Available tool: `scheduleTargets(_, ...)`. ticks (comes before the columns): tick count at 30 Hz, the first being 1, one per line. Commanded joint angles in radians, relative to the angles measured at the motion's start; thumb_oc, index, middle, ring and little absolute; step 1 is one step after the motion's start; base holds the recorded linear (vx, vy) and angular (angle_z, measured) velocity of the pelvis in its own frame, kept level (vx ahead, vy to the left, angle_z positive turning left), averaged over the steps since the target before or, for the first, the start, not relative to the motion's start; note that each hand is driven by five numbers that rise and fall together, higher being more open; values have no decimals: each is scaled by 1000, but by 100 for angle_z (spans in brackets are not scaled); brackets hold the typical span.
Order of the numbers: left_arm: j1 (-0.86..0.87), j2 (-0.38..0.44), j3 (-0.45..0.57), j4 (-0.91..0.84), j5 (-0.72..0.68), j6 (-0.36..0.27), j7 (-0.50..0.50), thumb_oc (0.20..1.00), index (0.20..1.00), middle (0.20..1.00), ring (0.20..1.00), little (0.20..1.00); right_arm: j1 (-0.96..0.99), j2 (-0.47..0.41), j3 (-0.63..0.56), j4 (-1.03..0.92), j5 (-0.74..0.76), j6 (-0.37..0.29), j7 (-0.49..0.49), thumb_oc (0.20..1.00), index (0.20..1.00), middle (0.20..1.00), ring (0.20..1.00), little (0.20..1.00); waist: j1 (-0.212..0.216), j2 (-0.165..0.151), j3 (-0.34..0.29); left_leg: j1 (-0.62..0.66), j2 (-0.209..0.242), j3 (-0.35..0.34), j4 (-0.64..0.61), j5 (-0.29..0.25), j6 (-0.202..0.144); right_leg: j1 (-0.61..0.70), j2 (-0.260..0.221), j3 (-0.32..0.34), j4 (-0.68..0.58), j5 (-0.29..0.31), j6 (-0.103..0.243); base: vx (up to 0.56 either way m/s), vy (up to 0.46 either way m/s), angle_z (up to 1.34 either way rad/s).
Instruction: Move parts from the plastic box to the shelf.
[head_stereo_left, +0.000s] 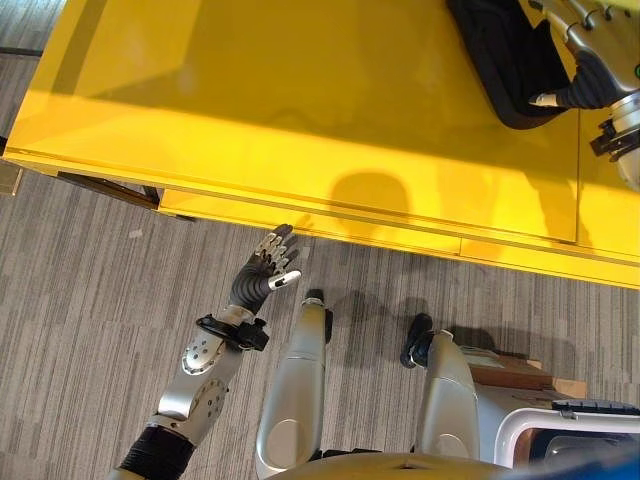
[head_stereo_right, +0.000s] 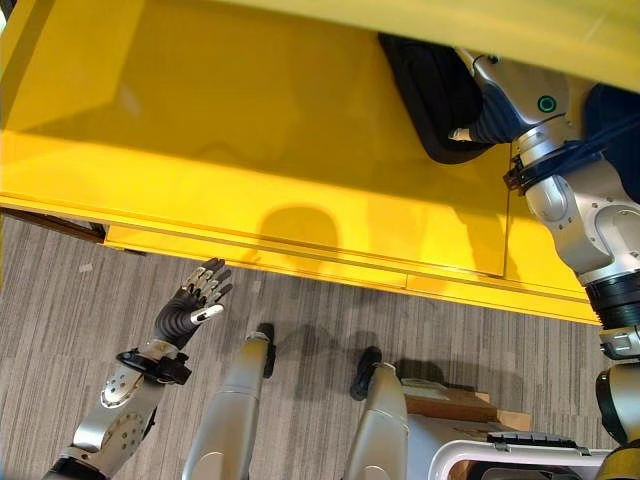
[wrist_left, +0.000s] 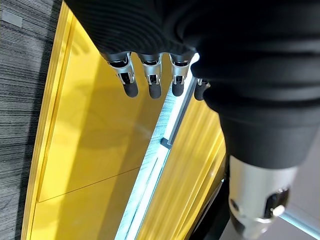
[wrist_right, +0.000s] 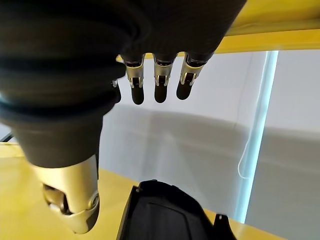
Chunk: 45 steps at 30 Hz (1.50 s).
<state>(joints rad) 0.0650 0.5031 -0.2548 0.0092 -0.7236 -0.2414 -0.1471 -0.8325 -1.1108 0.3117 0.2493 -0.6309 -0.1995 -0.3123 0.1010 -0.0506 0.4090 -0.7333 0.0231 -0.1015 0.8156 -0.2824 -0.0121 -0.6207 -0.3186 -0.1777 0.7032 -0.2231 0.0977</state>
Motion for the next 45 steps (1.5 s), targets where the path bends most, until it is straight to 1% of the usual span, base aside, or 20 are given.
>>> scheduleTargets(1, 42, 36, -17, -104, 14, -21, -23, 1000, 1000, 1000, 1000, 1000, -9, -54, -31, -7, 42, -3, 3, 1000, 1000, 1000, 1000, 1000, 16, 16, -51, 9, 56, -60, -59, 74, -54, -16, 2, 59, 111, 6, 5, 0, 0, 0)
scheduleTargets(5, 44, 42, -17, -109, 12, -20, -28, 1000, 1000, 1000, 1000, 1000, 12, -59, -10, 3, 27, -7, 30, 1000, 1000, 1000, 1000, 1000, 21, 16, -46, 8, 55, -60, -60, 75, -54, -16, 0, 59, 112, 6, 5, 0, 0, 0)
scheduleTargets(19, 57, 55, -21, -113, 11, -19, -36, 1000, 1000, 1000, 1000, 1000, -85, -70, 112, 78, 37, -5, 64, 1000, 1000, 1000, 1000, 1000, 25, 15, -42, -1, 56, -58, -59, 78, -57, -25, 1, 60, 115, 8, 5, 0, 0, 0)
scheduleTargets(21, 57, 60, -25, -114, 9, -20, -35, 1000, 1000, 1000, 1000, 1000, -108, -67, 139, 102, 41, -3, 66, 1000, 1000, 1000, 1000, 1000, 27, 15, -38, -5, 57, -57, -51, 75, -57, -28, 0, 62, 120, 5, 5, 48, -10, 0)
scheduleTargets(22, 57, 62, -27, -112, 9, -19, -36, 1000, 1000, 1000, 1000, 1000, -117, -66, 149, 107, 42, -2, 69, 1000, 1000, 1000, 1000, 1000, 27, 14, -41, 4, 59, -59, -44, 47, -60, -21, 3, 66, 129, -19, 12, 93, -21, -1)
scheduleTargets(25, 57, 63, -27, -114, 8, -18, -35, 1000, 1000, 1000, 1000, 1000, -123, -62, 162, 119, 41, 0, 70, 1000, 1000, 1000, 1000, 1000, 28, 15, -39, 2, 58, -61, -42, 47, -59, -22, 3, 66, 132, -19, 12, 3, 2, -1)
scheduleTargets(26, 58, 62, -26, -117, 8, -18, -35, 1000, 1000, 1000, 1000, 1000, -125, -61, 164, 124, 40, 4, 71, 1000, 1000, 1000, 1000, 1000, 30, 16, -35, -9, 55, -59, -49, 75, -56, -32, 0, 61, 124, 5, 5, -83, 21, -2)
scheduleTargets(28, 58, 62, -26, -117, 8, -18, -35, 1000, 1000, 1000, 1000, 1000, -125, -61, 164, 124, 40, 4, 71, 1000, 1000, 1000, 1000, 1000, 30, 16, -35, -9, 55, -59, -49, 75, -56, -32, 0, 61, 124, 5, 5, 11, 3, 0)
scheduleTargets(29, 57, 69, -30, -119, 8, -18, -35, 1000, 1000, 1000, 1000, 1000, -144, -54, 188, 158, 39, 13, 78, 1000, 1000, 1000, 1000, 1000, 37, 14, -37, -4, 57, -61, -45, 50, -60, -26, 2, 63, 131, -18, 13, 105, -12, 0)
scheduleTargets(30, 57, 69, -28, -121, 8, -19, -33, 1000, 1000, 1000, 1000, 1000, -168, -52, 209, 178, 41, 14, 74, 1000, 1000, 1000, 1000, 1000, 37, 15, -36, -6, 57, -60, -46, 51, -59, -28, 2, 63, 131, -17, 14, 0, 0, 0)
scheduleTargets(31, 56, 70, -29, -125, 7, -19, -33, 1000, 1000, 1000, 1000, 1000, -196, -45, 230, 203, 47, 19, 73, 1000, 1000, 1000, 1000, 1000, 40, 16, -28, -17, 56, -58, -53, 81, -56, -37, 0, 58, 121, 9, 6, 0, 0, 0)
scheduleTargets(32, 57, 69, -29, -124, 7, -19, -33, 1000, 1000, 1000, 1000, 1000, -197, -45, 233, 204, 48, 19, 73, 1000, 1000, 1000, 1000, 1000, 39, 15, -32, -8, 58, -60, -46, 52, -59, -28, 2, 62, 130, -16, 13, -76, 17, -2)
scheduleTargets(33, 55, 72, -32, -125, 7, -20, -32, 1000, 1000, 1000, 1000, 1000, -209, -36, 244, 229, 51, 25, 68, 1000, 1000, 1000, 1000, 1000, 42, 17, -24, -20, 54, -59, -52, 82, -55, -37, 0, 57, 121, 10, 6, 0, 0, 0)
scheduleTargets(37, 51, 73, -35, -128, 0, -21, -28, 1000, 1000, 1000, 1000, 1000, -238, -14, 265, 260, 63, 36, 66, 1000, 1000, 1000, 1000, 1000, 48, 19, -17, -26, 53, -59, -54, 85, -55, -39, 0, 53, 119, 12, 7, 5, 5, 5)
scheduleTargets(38, 50, 75, -36, -127, 0, -21, -28, 1000, 1000, 1000, 1000, 1000, -244, -10, 274, 263, 64, 36, 68, 1000, 1000, 1000, 1000, 1000, 50, 17, -18, -18, 56, -60, -43, 53, -58, -30, 2, 55, 131, -16, 14, 89, -18, 1)
scheduleTargets(45, 42, 70, -30, -126, -1, -25, -19, 1000, 1000, 1000, 1000, 1000, -269, 25, 326, 307, 39, 47, 86, 1000, 1000, 1000, 1000, 1000, 61, 21, -9, -32, 48, -62, -37, 52, -55, -46, -2, 54, 141, -16, 14, 13, -2, 0)
